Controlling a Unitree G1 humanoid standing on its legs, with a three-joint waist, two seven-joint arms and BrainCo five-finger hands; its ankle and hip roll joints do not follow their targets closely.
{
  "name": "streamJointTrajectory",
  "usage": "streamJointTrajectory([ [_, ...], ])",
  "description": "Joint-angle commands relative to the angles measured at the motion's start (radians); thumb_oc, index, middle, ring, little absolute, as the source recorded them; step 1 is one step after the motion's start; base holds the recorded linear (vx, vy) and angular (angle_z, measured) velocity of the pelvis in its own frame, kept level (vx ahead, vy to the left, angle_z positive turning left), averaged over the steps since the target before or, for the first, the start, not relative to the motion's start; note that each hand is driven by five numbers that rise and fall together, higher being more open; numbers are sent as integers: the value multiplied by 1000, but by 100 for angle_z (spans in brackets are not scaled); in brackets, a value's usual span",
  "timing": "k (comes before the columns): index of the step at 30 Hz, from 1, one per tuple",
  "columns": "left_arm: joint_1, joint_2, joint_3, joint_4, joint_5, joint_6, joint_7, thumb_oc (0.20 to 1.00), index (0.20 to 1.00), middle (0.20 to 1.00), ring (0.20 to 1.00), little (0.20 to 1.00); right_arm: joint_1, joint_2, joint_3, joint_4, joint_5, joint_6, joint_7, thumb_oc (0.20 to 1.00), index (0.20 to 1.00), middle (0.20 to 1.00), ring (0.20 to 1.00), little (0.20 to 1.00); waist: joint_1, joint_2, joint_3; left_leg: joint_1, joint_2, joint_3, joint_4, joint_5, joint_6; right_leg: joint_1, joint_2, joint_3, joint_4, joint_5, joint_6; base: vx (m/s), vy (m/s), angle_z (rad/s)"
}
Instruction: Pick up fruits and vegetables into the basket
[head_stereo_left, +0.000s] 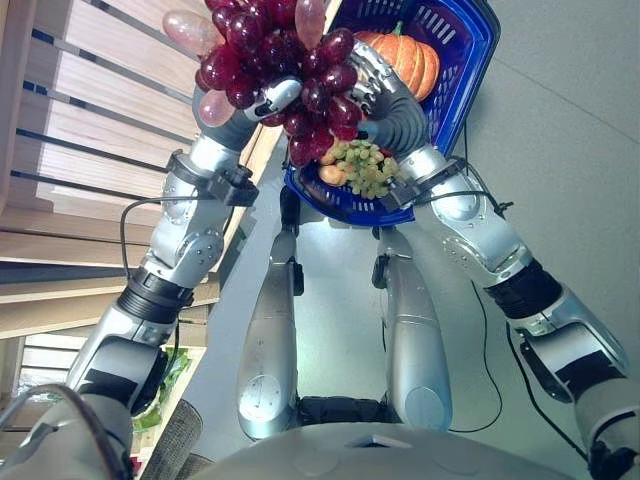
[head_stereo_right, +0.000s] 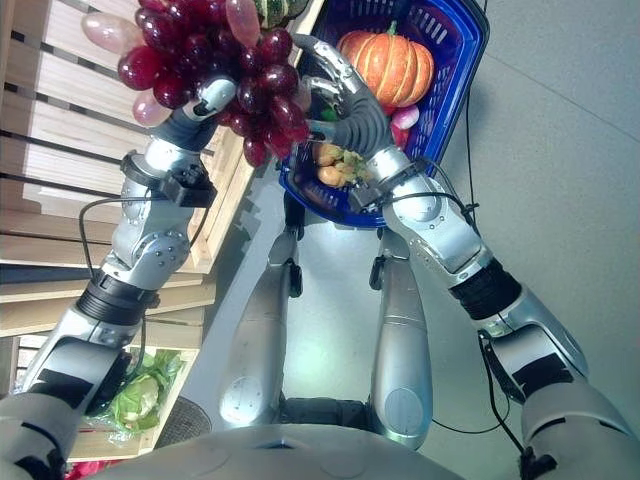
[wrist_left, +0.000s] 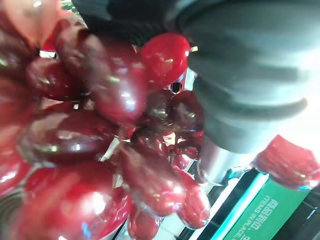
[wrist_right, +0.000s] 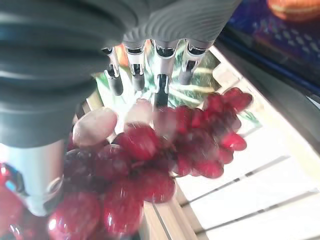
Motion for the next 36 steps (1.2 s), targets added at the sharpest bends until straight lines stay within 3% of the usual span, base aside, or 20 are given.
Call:
streamJointTrajectory([
  [1,-26,-20,56,-149,41,-91,2,200,200,200,200,200,0,41,-29,-116,-10,-77,-6,1000,1000,1000,1000,1000,-12,-4,-33,19,-114,26,-2,-68,72,106,69,-54,-39,-81,11,0,0,0],
  [9,-26,-31,85,-140,48,-93,1,200,200,200,200,200,4,53,-40,-122,-3,-36,30,1000,1000,1000,1000,1000,-12,-2,-33,19,-113,28,-1,-69,70,105,69,-54,-36,-84,10,0,0,0],
  [23,-58,-36,45,-156,16,-23,-91,200,200,200,200,200,-64,40,37,-131,-22,69,162,1000,1000,1000,1000,1000,-6,-4,-33,19,-113,29,-4,-65,71,106,68,-61,-40,-81,11,0,0,0],
  [36,-87,-25,-10,-185,-38,48,-193,200,200,200,200,200,-125,37,85,-126,-37,85,138,1000,1000,1000,1000,1000,-1,-7,-33,21,-112,32,-5,-66,72,112,69,-63,-46,-77,12,0,0,0],
])
